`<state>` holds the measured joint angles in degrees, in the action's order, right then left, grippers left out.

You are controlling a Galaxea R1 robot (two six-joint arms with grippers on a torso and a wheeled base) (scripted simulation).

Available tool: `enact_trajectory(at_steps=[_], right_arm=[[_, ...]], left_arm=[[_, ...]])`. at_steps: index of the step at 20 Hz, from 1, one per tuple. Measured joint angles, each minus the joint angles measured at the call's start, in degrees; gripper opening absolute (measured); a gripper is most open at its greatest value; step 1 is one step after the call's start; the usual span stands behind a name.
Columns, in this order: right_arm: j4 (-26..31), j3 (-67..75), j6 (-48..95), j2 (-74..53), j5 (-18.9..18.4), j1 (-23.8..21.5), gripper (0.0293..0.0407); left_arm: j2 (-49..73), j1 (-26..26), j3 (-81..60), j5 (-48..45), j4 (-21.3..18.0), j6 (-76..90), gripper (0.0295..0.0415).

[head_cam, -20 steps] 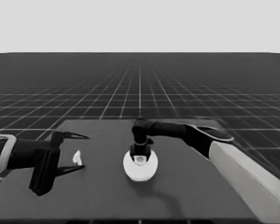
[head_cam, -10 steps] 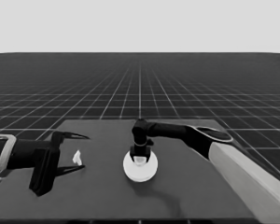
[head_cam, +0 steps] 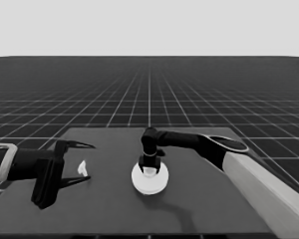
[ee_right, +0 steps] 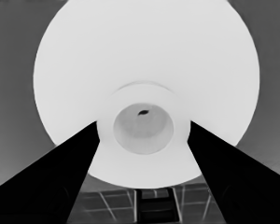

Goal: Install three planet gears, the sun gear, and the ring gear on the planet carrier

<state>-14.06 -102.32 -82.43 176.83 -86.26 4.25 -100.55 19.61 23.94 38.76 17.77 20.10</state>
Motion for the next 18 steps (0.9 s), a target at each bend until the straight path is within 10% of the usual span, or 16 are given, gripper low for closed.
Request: enact_trajectory(at_steps=[18], right_arm=[[0.0,0.0,-9.0,0.0,0.0,0.0,0.0349]], left_arm=[[0.0,0.0,0.0,0.0,0.0,0.0,0.0385]])
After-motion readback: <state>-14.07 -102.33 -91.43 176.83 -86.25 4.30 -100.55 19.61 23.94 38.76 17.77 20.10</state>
